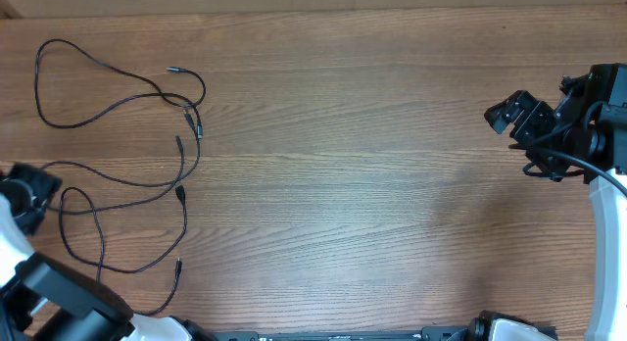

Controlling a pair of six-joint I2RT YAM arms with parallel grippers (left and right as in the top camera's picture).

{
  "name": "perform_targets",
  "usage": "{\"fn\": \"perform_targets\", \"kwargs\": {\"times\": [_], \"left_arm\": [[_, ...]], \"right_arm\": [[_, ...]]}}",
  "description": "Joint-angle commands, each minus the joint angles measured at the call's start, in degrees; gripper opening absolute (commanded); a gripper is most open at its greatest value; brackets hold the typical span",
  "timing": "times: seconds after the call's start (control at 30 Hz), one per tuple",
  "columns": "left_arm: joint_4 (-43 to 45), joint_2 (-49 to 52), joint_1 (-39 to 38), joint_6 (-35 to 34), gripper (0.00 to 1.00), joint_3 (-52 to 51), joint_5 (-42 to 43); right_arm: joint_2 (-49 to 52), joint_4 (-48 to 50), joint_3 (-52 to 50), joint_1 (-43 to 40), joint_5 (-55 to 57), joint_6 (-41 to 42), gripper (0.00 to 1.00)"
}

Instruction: Untangle cables

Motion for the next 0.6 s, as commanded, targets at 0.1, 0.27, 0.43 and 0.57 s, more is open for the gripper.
{"fn": "perform_targets", "kwargs": {"times": [0.1,0.27,0.43,0.57], "left_arm": [[0.33,6.34,-3.89,3.32,0.67,-0.92,-8.98],[1.27,11.43,-4.98,3.58,0.64,-0.92,-4.46],[1.77,15.34,-5.49,6.1,0.63,-0.92,-5.55],[1.88,17.4,-5.46,5.84,0.45,-0.92,-9.66]], "right_arm": [[-0.59,0.17,1.68,-0.09,0.37,0.04,1.0],[-0.59,0.17,1.68,-0.09,0.37,0.04,1.0],[-0.59,0.17,1.68,-0.09,0.37,0.04,1.0],[-0.59,0.17,1.68,-0.09,0.37,0.04,1.0]]}}
